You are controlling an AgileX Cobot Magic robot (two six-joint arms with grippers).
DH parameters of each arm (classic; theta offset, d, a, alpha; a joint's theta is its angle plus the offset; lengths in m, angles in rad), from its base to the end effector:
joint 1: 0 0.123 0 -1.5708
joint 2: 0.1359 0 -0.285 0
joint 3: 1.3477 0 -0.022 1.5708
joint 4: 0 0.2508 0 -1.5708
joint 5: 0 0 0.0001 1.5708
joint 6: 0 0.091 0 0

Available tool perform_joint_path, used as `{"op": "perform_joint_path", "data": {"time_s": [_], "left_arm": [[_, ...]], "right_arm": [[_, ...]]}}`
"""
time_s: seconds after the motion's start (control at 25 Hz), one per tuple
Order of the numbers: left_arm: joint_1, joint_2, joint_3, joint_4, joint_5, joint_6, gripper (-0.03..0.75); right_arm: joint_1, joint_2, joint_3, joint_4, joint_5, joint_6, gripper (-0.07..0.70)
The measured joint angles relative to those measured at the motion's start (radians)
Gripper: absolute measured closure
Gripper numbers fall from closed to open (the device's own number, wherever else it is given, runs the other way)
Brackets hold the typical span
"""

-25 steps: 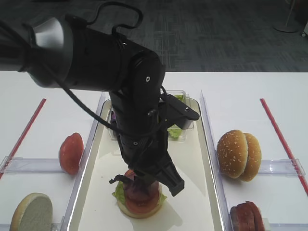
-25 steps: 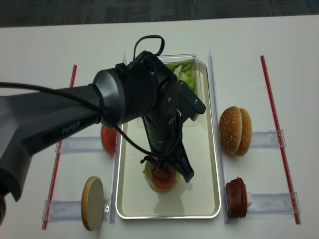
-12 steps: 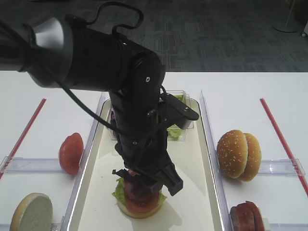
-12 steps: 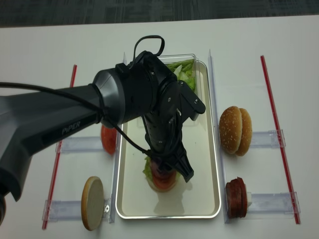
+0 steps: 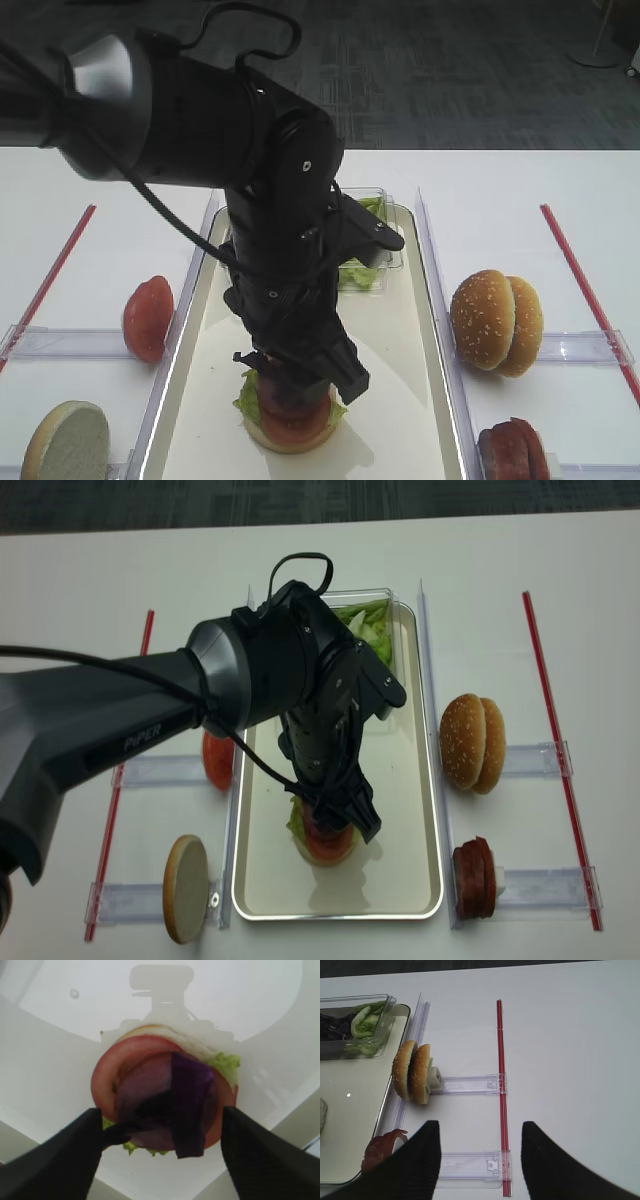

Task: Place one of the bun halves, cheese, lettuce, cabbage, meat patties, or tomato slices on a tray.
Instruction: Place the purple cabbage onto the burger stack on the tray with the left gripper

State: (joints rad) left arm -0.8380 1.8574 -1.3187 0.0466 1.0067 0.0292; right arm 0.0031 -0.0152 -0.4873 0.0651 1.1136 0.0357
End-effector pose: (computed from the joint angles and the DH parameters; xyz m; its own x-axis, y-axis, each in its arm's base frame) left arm 0.2450 -0.2669 0.2029 -0.6237 0.7738 -0.1106 0.7746 0.6308 0.0452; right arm -0.0081 0.0053 0.2696 -0.5020 0.0628 -0.8626 -0.0214 0.9962 0.0849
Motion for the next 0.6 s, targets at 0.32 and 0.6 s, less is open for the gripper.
{"op": "perform_joint_path", "data": {"time_s": [0.32,0.6], "left_arm": [[0.013,0.000,-0.109,-0.030,0.096,-0.002,0.239],[0.109,0.000,-0.149,-0.055,0.161,-0.002,0.239]], "right_arm": [[0.000,0.000,0.000,0.000,0.000,0.000,0.232],[0.000,0.000,0.000,0.000,0.000,0.000,0.232]]}}
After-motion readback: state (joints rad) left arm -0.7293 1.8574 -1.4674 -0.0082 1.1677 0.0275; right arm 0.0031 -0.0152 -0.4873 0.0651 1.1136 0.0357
